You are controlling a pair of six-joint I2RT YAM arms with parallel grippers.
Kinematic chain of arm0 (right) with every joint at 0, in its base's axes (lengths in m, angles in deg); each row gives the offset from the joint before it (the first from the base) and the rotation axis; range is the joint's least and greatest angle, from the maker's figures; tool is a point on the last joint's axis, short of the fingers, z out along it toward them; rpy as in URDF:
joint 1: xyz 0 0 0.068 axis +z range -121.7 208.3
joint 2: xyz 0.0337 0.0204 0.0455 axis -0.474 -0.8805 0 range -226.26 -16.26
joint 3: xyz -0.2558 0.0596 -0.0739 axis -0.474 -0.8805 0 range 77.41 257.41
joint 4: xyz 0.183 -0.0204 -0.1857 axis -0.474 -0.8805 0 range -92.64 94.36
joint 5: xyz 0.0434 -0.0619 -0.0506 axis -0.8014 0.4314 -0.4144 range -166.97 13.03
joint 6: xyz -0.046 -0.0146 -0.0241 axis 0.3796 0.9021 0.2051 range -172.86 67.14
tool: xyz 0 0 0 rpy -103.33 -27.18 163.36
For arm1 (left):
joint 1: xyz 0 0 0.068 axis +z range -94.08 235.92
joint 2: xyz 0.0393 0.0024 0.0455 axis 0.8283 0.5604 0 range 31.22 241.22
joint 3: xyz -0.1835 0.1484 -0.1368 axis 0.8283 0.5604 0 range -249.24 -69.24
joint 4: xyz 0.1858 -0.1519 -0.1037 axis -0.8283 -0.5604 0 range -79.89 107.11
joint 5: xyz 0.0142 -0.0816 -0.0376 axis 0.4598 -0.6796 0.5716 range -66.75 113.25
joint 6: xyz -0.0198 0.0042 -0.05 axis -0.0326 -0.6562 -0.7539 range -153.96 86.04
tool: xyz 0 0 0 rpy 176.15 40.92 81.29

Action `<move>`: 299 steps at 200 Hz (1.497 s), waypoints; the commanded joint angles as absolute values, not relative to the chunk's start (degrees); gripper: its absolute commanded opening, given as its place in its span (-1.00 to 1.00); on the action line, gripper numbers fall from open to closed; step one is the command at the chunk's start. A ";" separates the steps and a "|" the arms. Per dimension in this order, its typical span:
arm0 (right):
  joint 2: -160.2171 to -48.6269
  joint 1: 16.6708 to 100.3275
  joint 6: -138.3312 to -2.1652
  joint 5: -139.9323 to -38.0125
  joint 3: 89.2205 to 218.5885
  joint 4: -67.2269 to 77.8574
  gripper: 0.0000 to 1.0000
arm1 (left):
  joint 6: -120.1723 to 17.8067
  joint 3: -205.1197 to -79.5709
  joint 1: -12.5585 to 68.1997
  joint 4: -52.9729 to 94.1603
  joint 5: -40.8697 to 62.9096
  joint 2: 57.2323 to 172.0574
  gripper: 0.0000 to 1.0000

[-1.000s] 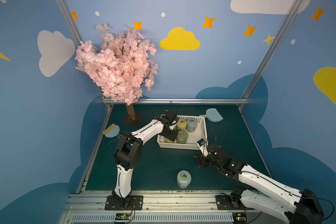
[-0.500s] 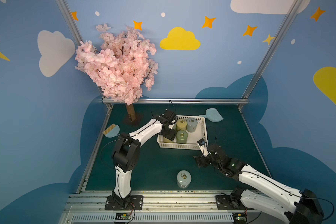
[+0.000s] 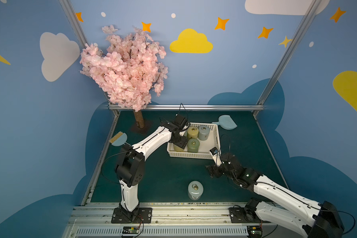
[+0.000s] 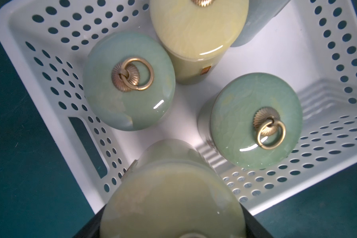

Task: Take the tea canister out of the basket
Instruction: Pick up the tea canister from the basket.

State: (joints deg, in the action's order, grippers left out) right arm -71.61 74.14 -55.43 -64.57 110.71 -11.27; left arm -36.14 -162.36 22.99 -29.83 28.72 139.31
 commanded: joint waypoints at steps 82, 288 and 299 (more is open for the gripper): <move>-69.56 73.99 -55.80 -64.59 110.02 -10.86 0.96 | -37.21 -164.45 21.01 -30.50 31.37 129.75 0.18; -67.56 73.97 -56.37 -63.04 109.21 -10.65 0.96 | -47.51 -144.39 8.50 -31.18 36.72 110.36 0.16; -67.50 73.94 -56.33 -63.05 109.17 -10.60 0.97 | -48.31 -143.15 7.77 -31.23 37.05 109.27 0.16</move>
